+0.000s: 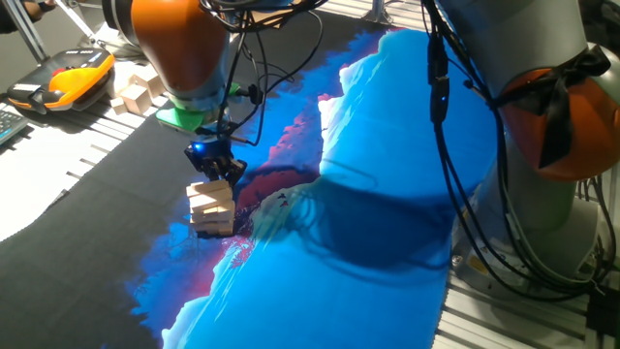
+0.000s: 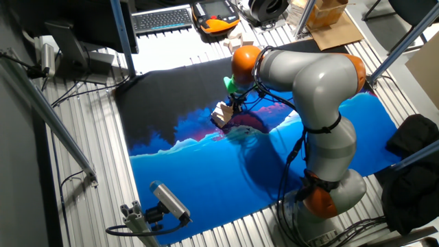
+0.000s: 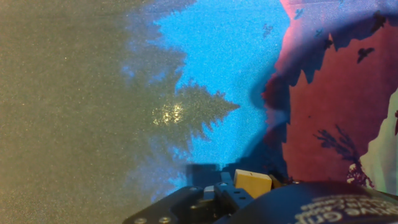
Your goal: Play Jenga
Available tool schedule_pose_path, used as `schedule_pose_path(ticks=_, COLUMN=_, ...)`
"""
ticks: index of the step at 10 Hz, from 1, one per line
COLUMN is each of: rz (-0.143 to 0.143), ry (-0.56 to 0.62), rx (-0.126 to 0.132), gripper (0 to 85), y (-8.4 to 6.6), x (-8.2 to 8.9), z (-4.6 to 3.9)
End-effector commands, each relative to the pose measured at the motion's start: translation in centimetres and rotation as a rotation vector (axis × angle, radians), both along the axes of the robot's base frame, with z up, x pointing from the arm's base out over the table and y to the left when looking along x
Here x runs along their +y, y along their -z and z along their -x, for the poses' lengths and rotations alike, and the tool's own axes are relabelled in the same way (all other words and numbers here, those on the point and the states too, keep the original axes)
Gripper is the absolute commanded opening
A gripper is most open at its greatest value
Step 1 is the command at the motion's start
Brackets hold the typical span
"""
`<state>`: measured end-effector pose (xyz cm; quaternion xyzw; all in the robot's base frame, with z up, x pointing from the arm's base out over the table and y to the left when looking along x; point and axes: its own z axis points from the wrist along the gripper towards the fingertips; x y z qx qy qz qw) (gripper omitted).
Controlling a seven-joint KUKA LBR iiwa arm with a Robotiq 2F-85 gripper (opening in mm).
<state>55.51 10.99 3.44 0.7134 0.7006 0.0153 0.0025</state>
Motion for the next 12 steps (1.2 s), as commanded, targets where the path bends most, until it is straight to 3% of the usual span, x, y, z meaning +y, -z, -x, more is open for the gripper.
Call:
schedule_pose_path(ticks=1, rz=0.001, ry=0.003, rx=0.000, gripper=34.0, y=0.00, x=0.00, z=0.00)
schedule_pose_path(ticks=6, rz=0.014, ry=0.023, rx=0.008, gripper=34.0, y=-0.09, x=-0.02, z=0.07)
schedule_pose_path(ticks=12, rz=0.007, ry=0.035, rx=-0.001, gripper=34.0, y=0.02, x=-0.11, z=0.04)
